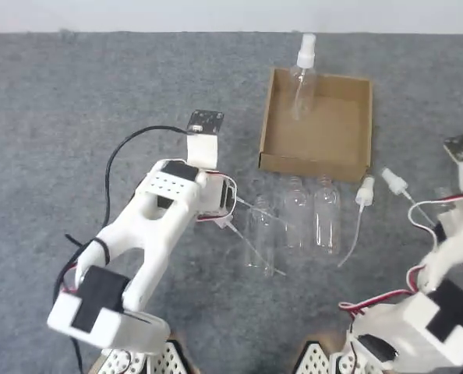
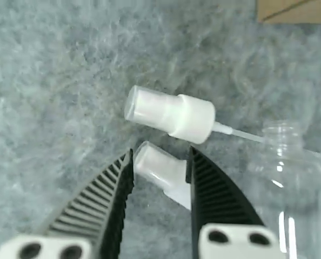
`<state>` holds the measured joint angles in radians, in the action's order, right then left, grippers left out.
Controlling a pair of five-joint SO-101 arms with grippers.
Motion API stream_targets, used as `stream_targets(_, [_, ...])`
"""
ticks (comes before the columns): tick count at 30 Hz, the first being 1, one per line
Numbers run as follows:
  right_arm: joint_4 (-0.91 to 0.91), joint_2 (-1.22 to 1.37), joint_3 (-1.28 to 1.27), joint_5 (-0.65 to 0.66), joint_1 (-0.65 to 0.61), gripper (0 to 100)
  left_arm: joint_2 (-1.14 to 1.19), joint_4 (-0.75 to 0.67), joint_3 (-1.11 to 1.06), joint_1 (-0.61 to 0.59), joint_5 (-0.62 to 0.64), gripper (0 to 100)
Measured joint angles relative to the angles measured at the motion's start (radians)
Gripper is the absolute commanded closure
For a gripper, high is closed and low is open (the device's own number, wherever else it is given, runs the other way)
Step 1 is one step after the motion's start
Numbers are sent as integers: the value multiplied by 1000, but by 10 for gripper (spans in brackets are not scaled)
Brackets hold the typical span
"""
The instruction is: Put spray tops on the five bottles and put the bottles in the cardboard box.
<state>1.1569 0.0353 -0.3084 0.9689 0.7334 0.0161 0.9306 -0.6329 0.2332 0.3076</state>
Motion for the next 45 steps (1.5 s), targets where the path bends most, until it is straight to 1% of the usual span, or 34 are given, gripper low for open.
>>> stream_targets(6, [-29,64,0,9,14,957,64,-2,0,0,17,857])
stream_targets(9, [-29,92,15,11,31,957,81,3,0,0,12,899])
stream_targets(12, [-29,115,29,11,43,957,81,8,0,0,-54,938])
stream_targets(16, [-29,123,29,11,57,957,81,8,0,-31,-153,942])
stream_targets(19, [-29,123,29,11,61,957,81,8,0,-68,-255,942])
stream_targets(23, [-29,123,29,11,61,957,81,8,15,-150,-350,942])
stream_targets(27, [-29,123,29,11,61,957,81,-2,37,-242,-430,935])
stream_targets(30, [-29,123,29,11,61,956,104,-8,37,-272,-466,874])
stream_targets(32, [-29,123,29,11,61,956,110,-8,37,-276,-479,840])
stream_targets(38, [-29,123,29,11,61,956,112,-2,75,-282,-522,837])
stream_targets(45, [-29,123,29,11,61,956,75,103,91,-282,-522,837])
